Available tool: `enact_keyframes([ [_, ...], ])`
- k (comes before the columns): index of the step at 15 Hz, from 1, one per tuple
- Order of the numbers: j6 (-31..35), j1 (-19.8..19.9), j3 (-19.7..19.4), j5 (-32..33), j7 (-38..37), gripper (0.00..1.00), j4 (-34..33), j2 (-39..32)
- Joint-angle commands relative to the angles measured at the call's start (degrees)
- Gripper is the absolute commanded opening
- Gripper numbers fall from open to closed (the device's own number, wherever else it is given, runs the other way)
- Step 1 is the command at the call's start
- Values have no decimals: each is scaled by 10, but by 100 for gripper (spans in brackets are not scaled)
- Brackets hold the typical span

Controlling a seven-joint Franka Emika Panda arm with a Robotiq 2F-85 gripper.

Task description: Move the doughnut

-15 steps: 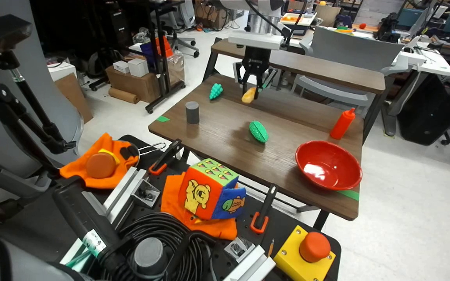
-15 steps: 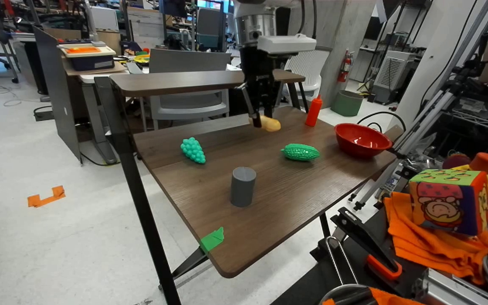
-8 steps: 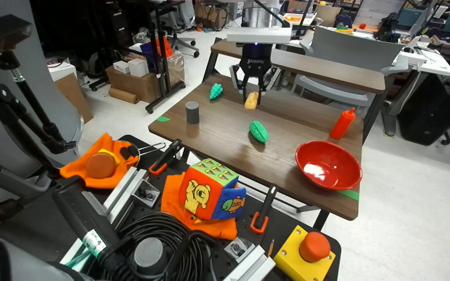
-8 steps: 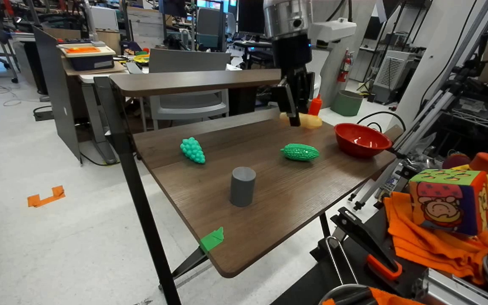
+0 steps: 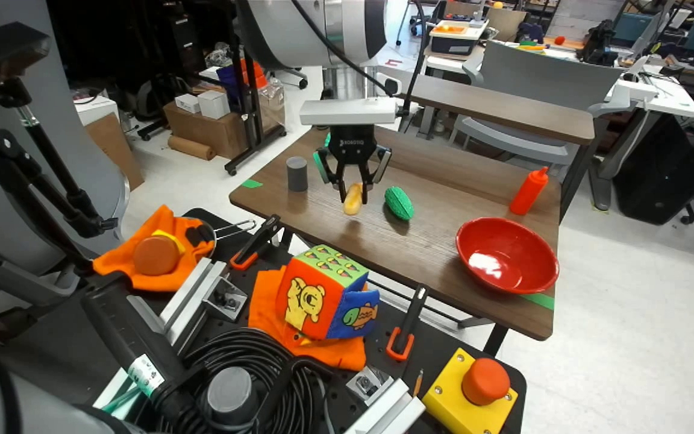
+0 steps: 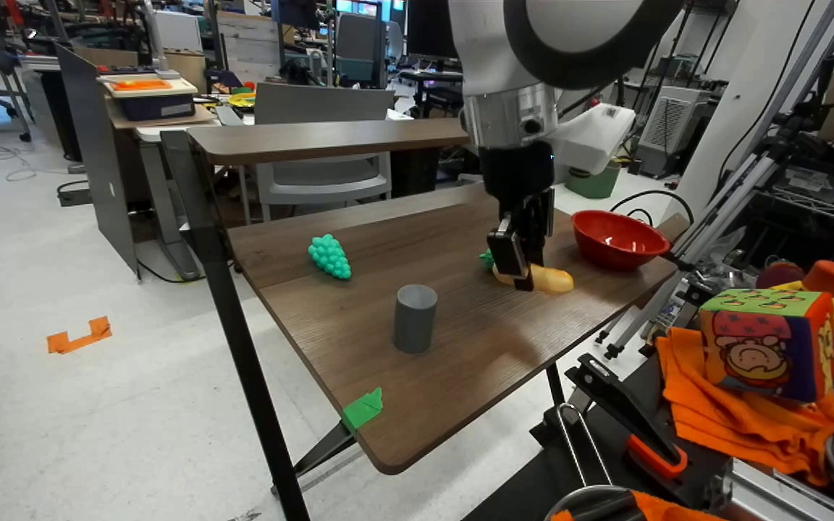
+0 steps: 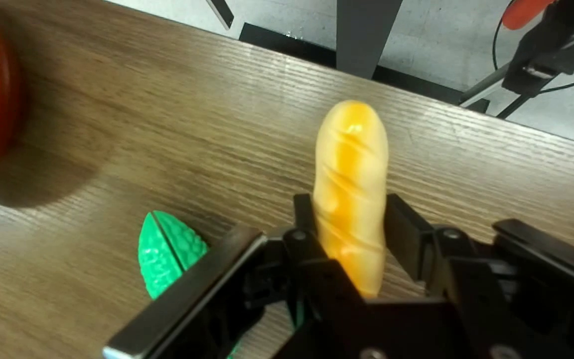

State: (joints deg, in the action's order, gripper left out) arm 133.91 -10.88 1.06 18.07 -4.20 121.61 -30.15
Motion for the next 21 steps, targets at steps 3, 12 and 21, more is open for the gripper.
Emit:
enact_keyframes([
  [3, -4, -23, -11, 14, -52, 14, -26, -38],
  [12, -69, -27, -18, 13, -49, 65, -95, -97],
  [21, -154, 52, 17, -83, 42, 100, -7, 83],
])
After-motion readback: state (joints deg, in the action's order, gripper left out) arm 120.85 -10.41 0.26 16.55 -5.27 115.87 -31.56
